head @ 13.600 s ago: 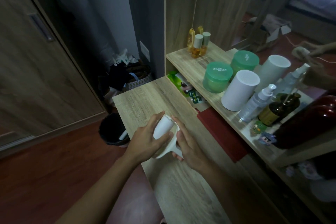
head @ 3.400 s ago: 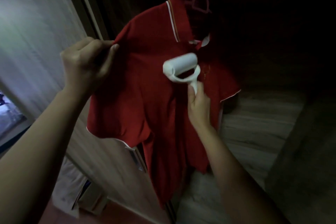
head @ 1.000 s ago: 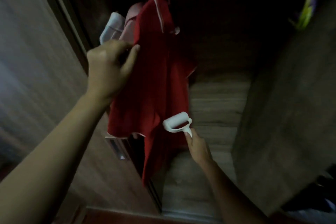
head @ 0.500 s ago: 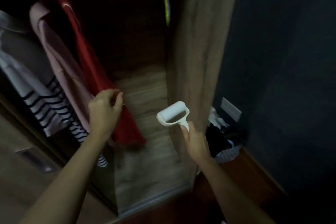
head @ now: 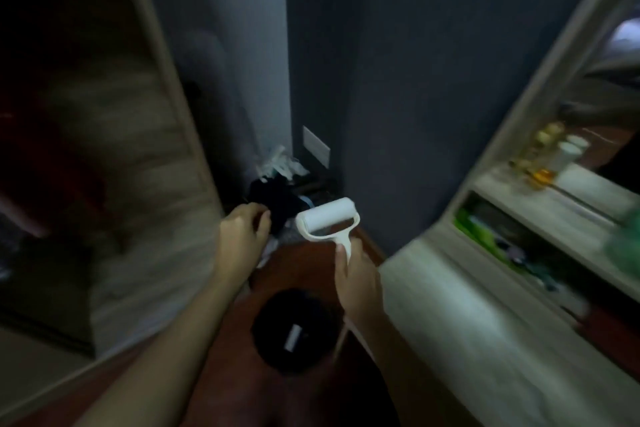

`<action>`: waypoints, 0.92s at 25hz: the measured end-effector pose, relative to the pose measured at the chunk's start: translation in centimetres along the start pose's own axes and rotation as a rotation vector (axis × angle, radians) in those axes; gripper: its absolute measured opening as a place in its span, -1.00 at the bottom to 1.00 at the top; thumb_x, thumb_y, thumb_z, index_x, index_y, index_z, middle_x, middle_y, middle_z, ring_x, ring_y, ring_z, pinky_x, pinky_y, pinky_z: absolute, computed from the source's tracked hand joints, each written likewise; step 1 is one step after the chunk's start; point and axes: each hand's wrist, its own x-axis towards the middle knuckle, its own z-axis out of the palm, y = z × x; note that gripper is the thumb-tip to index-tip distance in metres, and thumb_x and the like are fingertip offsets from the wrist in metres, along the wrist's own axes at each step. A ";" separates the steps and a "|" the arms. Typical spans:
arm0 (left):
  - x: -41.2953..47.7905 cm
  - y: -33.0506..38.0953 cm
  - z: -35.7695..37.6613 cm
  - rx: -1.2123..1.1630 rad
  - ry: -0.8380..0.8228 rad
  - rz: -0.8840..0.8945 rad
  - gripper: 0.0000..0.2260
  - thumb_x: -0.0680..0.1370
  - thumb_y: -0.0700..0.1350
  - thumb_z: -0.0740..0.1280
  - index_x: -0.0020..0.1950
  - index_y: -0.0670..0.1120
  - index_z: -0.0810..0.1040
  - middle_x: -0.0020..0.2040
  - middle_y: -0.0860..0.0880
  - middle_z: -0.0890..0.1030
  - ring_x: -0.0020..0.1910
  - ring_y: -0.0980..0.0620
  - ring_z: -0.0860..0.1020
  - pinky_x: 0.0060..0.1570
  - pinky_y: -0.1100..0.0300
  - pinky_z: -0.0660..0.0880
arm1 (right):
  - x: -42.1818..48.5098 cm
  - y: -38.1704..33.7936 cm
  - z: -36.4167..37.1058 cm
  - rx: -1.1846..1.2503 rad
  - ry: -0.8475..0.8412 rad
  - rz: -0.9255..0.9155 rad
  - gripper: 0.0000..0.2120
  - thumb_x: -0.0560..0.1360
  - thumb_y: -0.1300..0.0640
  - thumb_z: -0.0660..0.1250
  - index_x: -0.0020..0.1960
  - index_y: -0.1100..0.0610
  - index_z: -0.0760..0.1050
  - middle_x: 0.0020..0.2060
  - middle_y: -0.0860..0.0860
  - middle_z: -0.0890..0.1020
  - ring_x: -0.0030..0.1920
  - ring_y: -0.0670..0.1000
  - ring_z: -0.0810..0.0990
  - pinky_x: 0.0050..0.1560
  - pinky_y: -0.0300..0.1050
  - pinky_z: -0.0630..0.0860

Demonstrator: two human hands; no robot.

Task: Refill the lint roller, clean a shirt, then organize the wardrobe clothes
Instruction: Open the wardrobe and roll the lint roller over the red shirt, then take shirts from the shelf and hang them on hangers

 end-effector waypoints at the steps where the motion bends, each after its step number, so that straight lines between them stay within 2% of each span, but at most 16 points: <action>1: -1.7 2.8 2.6 -0.026 -0.064 0.013 -0.87 0.46 -0.21 0.34 -0.11 -0.25 0.63 -0.21 -0.22 0.65 -0.25 -0.17 0.63 -0.21 0.12 0.44 | -1.0 3.0 -2.1 0.006 0.001 0.075 -0.67 0.58 -0.02 0.07 0.27 0.11 0.34 0.00 0.14 0.59 0.00 0.21 0.58 -0.08 0.02 0.47; 5: -6.9 11.7 10.2 -0.085 -0.273 0.019 -0.81 0.47 -0.13 0.25 -0.10 -0.21 0.61 -0.17 -0.19 0.65 -0.18 -0.16 0.62 -0.18 0.10 0.46 | -3.9 12.0 -8.5 -0.021 -0.014 0.343 -0.57 0.56 0.10 0.14 0.40 0.16 0.25 0.20 0.17 0.51 0.18 0.19 0.50 0.17 0.05 0.42; 8: -10.3 16.4 14.9 -0.086 -0.417 0.019 -0.85 0.51 -0.19 0.29 0.00 -0.21 0.60 -0.11 -0.19 0.63 -0.14 -0.18 0.60 -0.14 0.09 0.49 | -4.7 17.2 -11.4 -0.035 -0.102 0.439 -0.57 0.57 0.16 0.11 0.42 0.20 0.18 0.25 0.20 0.43 0.21 0.19 0.46 0.20 0.06 0.41; 9: -11.5 17.5 16.4 -0.085 -0.462 0.020 -0.83 0.52 -0.20 0.27 0.03 -0.23 0.60 -0.10 -0.20 0.63 -0.13 -0.19 0.61 -0.13 0.07 0.49 | -4.9 18.3 -12.2 -0.069 -0.105 0.457 -0.59 0.58 0.19 0.09 0.41 0.22 0.17 0.25 0.22 0.43 0.20 0.20 0.47 0.17 0.04 0.42; 10: -12.6 18.4 17.7 -0.092 -0.494 0.026 -0.78 0.53 -0.18 0.24 0.06 -0.24 0.59 -0.07 -0.22 0.63 -0.11 -0.20 0.61 -0.11 0.06 0.50 | -5.2 19.1 -12.8 -0.061 -0.010 0.464 -0.63 0.60 0.21 0.04 0.39 0.26 0.19 0.21 0.23 0.47 0.15 0.19 0.52 0.12 -0.01 0.46; 11: -13.5 19.0 19.0 -0.101 -0.517 0.041 -0.73 0.52 -0.15 0.20 0.08 -0.26 0.59 -0.05 -0.24 0.64 -0.08 -0.20 0.62 -0.09 0.06 0.51 | -5.4 19.1 -13.4 0.053 0.010 0.536 -0.68 0.62 0.22 -0.02 0.33 0.31 0.25 0.11 0.25 0.55 0.04 0.17 0.60 0.01 -0.08 0.52; 12: -14.4 19.3 20.1 -0.099 -0.539 0.065 -0.66 0.51 -0.11 0.16 0.09 -0.28 0.59 -0.02 -0.25 0.64 -0.05 -0.20 0.63 -0.05 0.07 0.51 | -5.4 20.0 -13.3 0.034 0.020 0.515 -0.70 0.63 0.25 -0.07 0.22 0.37 0.32 -0.03 0.27 0.62 -0.11 0.16 0.66 -0.16 -0.13 0.57; 14: -15.5 19.4 22.3 -0.072 -0.595 0.097 -0.54 0.51 -0.03 0.07 0.17 -0.31 0.55 0.11 -0.28 0.62 0.10 -0.21 0.60 0.12 0.07 0.50 | -5.0 21.5 -12.9 -0.010 0.031 0.517 -0.71 0.58 0.18 0.06 0.09 0.37 0.42 -0.15 0.26 0.64 -0.29 0.15 0.67 -0.35 -0.19 0.55; 15: -15.7 19.4 23.3 -0.033 -0.619 0.092 -0.51 0.52 -0.01 0.05 0.25 -0.30 0.51 0.21 -0.29 0.57 0.21 -0.22 0.55 0.22 0.03 0.46 | -4.7 21.7 -12.9 -0.064 0.065 0.497 -0.69 0.53 0.10 0.13 0.10 0.32 0.44 -0.12 0.23 0.63 -0.27 0.13 0.66 -0.34 -0.22 0.54; 17: -15.1 19.3 23.9 0.074 -0.625 0.075 -0.51 0.56 0.00 0.05 0.39 -0.24 0.40 0.38 -0.25 0.44 0.38 -0.20 0.39 0.35 -0.05 0.33 | -3.7 21.6 -12.9 -0.188 0.126 0.460 -0.64 0.53 0.04 0.16 0.22 0.26 0.40 0.07 0.19 0.54 -0.03 0.11 0.61 -0.10 -0.16 0.53; 18: -14.7 19.3 24.0 0.120 -0.621 0.081 -0.50 0.57 0.01 0.04 0.44 -0.21 0.34 0.43 -0.22 0.38 0.44 -0.19 0.31 0.38 -0.07 0.27 | -3.4 21.3 -12.9 -0.208 0.082 0.471 -0.60 0.54 0.02 0.16 0.29 0.23 0.35 0.15 0.17 0.48 0.08 0.11 0.54 0.00 -0.09 0.49; 21: -13.9 19.2 23.8 0.195 -0.613 0.092 -0.50 0.62 0.03 0.00 0.51 -0.16 0.21 0.52 -0.14 0.23 0.53 -0.12 0.13 0.45 -0.06 0.12 | -2.8 20.5 -12.9 -0.202 0.158 0.415 -0.57 0.54 -0.03 0.16 0.32 0.20 0.33 0.19 0.13 0.46 0.12 0.09 0.49 0.04 -0.06 0.48; 23: -14.7 19.8 24.1 0.218 -0.615 0.053 -0.51 0.63 0.02 -0.02 0.53 -0.14 0.15 0.54 -0.11 0.17 0.54 -0.09 0.06 0.47 -0.03 0.05 | -2.9 21.5 -13.3 -0.176 0.140 0.377 -0.55 0.54 -0.05 0.17 0.31 0.20 0.34 0.17 0.13 0.49 0.11 0.08 0.50 0.02 -0.07 0.48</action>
